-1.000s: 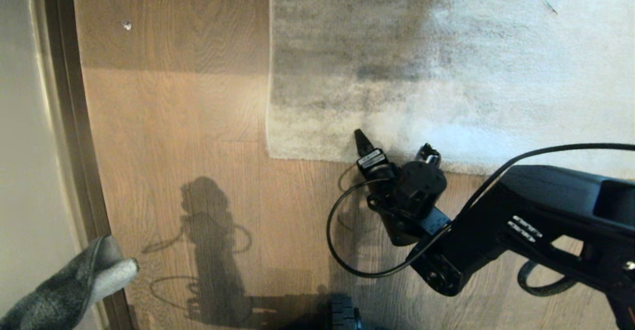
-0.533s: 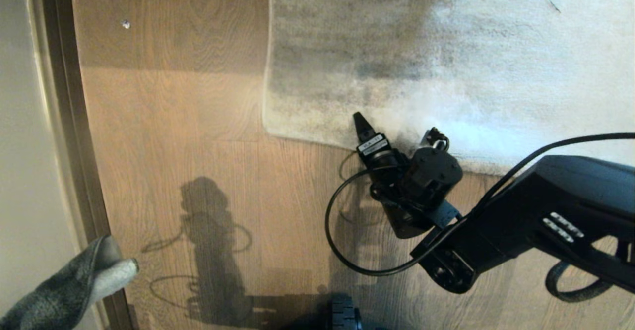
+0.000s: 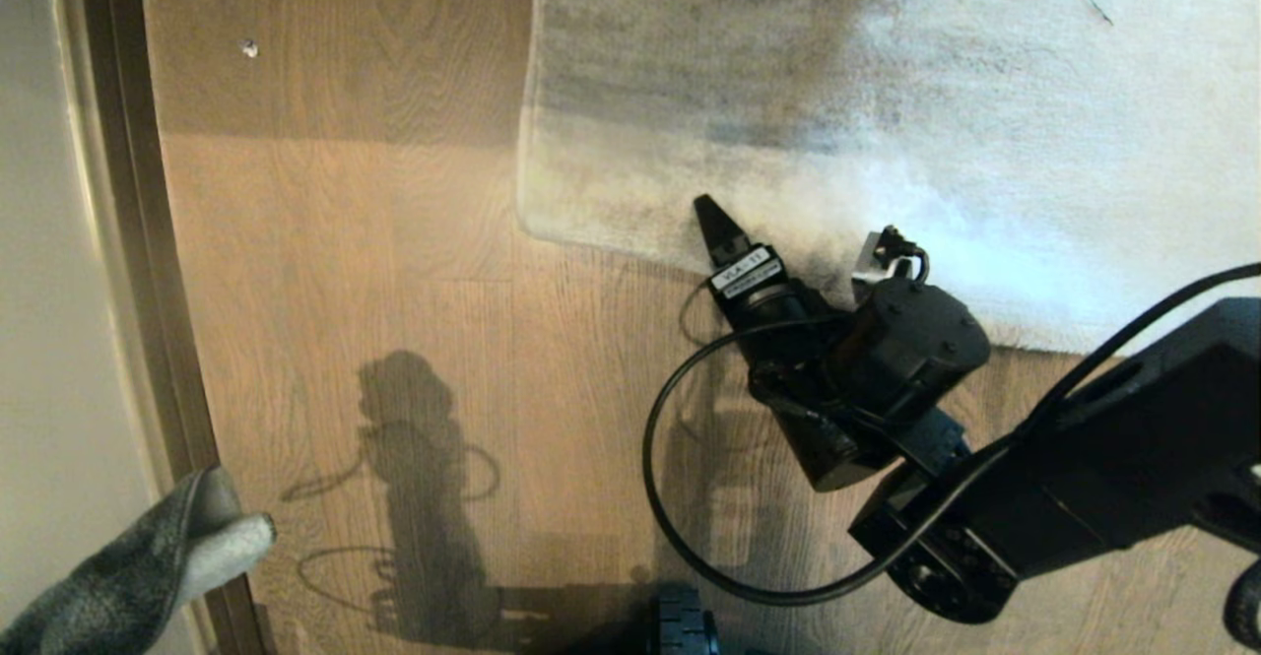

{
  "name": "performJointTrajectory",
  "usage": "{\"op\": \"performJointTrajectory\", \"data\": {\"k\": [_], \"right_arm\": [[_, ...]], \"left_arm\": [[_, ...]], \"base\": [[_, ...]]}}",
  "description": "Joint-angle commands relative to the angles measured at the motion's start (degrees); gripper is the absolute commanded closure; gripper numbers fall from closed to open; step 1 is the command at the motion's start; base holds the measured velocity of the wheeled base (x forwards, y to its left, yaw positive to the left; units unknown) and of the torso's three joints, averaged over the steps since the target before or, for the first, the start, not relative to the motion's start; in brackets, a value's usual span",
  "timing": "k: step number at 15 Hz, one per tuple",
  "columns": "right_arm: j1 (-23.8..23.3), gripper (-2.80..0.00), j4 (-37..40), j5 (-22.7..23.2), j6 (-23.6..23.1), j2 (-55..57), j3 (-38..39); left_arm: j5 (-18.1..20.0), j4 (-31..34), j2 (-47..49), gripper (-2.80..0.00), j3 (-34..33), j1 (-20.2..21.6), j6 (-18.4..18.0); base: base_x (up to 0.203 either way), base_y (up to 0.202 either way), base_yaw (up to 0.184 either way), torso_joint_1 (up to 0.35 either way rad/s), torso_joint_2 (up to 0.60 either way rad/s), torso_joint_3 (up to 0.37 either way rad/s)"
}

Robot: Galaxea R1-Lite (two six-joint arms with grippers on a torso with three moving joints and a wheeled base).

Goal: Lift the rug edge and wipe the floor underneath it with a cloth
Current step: Lift up the carpet

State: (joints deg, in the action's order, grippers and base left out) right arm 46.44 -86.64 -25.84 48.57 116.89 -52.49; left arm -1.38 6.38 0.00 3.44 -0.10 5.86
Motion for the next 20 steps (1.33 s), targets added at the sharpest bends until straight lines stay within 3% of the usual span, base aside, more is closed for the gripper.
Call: {"op": "performJointTrajectory", "data": {"k": [1, 4, 9, 20], "right_arm": [[0.36, -2.8, 0.4, 0.08, 0.23, -4.16, 1.34], [-1.16, -2.8, 0.0, 2.04, 0.18, -3.24, 3.04], [-2.51, -2.8, -0.1, 4.04, -2.0, -1.22, -0.95], [-3.29, -2.8, -0.5, 4.05, -1.9, 1.28, -1.13]], "left_arm": [[-0.03, 0.04, 0.0, 0.0, -0.01, -0.07, 0.02], [-0.03, 0.04, 0.0, 0.0, -0.01, 0.01, 0.02], [-0.03, 0.04, 0.0, 0.0, -0.01, 0.01, 0.02], [-0.03, 0.04, 0.0, 0.0, -0.01, 0.01, 0.02]], "base": [[0.0, 0.0, 0.0, 0.0, 0.0, 0.0], [0.0, 0.0, 0.0, 0.0, 0.0, 0.0], [0.0, 0.0, 0.0, 0.0, 0.0, 0.0], [0.0, 0.0, 0.0, 0.0, 0.0, 0.0]]}}
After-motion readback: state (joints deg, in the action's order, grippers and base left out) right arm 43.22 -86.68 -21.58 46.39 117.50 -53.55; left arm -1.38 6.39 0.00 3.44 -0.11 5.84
